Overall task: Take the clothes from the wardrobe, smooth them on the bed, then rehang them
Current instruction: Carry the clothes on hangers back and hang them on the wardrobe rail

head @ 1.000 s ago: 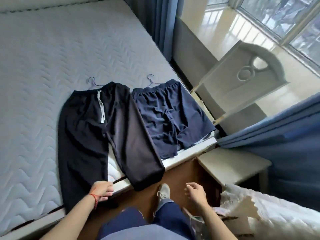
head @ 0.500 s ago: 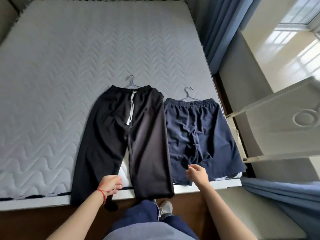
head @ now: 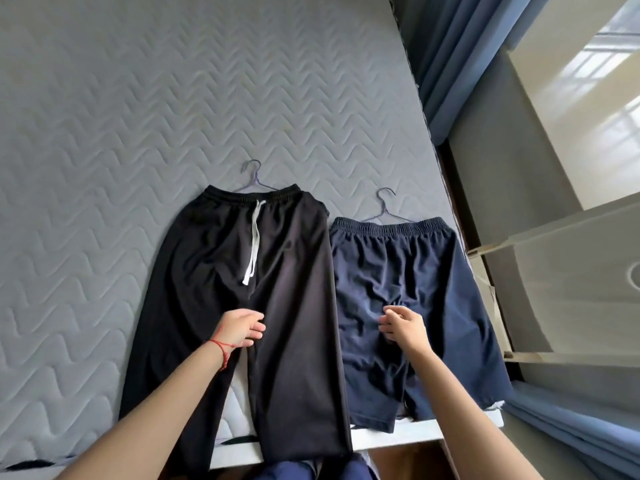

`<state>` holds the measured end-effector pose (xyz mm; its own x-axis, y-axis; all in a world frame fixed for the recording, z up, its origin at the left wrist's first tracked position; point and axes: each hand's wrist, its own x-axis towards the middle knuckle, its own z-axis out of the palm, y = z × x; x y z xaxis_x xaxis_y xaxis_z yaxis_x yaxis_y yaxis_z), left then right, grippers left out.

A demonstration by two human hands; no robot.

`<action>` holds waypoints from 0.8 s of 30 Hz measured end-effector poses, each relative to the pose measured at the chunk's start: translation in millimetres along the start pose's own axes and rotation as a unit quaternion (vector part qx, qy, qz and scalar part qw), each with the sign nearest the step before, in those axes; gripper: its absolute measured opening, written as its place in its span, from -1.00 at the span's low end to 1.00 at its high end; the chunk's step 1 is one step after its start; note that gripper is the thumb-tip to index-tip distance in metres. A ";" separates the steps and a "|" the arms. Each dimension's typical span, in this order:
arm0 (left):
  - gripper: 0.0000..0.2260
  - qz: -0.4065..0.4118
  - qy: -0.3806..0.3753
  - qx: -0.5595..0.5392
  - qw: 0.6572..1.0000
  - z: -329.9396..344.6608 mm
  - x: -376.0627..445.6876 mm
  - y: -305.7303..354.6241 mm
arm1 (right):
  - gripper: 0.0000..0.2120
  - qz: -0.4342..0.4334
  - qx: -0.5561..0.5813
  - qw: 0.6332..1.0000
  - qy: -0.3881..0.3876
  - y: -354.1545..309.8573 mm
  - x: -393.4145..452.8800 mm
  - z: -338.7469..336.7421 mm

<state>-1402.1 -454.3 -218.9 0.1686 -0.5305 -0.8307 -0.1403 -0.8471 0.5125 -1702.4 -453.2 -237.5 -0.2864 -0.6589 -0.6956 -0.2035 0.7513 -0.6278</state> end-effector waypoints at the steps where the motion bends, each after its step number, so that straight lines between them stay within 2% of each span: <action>1: -0.89 0.007 0.001 0.004 1.000 3.6 13.9 11.8 | -0.86 -0.001 -0.002 1.000 -0.001 -6.8 16.1 0.8; 6: -0.85 0.076 0.030 0.050 0.995 23.0 106.2 69.2 | -0.87 -0.008 -0.010 1.000 0.024 -47.5 114.8 15.0; 10: -0.88 0.150 0.102 0.054 0.982 33.9 191.5 115.7 | -0.83 -0.047 -0.050 0.997 0.047 -72.1 196.0 41.7; 12: -0.77 0.182 0.147 0.083 0.969 39.3 227.7 131.4 | -0.81 -0.058 -0.067 0.995 0.040 -77.9 227.3 56.4; 16: -0.75 0.231 0.233 0.192 0.925 49.3 290.2 157.1 | -0.63 -0.079 -0.100 0.990 0.065 -85.2 283.8 83.4; 20: -0.71 0.227 0.302 0.221 0.899 49.8 341.7 172.2 | -0.69 -0.057 -0.120 0.984 0.117 -84.7 321.8 103.5; 24: -0.64 0.168 0.300 0.237 0.908 60.2 368.4 176.7 | -0.63 -0.040 -0.101 0.978 0.176 -75.4 340.0 122.2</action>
<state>-1423.6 -797.6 -447.5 0.5201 -0.7984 -0.3034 -0.6632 -0.6013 0.4456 -1670.0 -738.5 -469.4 -0.5602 -0.6881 -0.4611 -0.4088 0.7139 -0.5686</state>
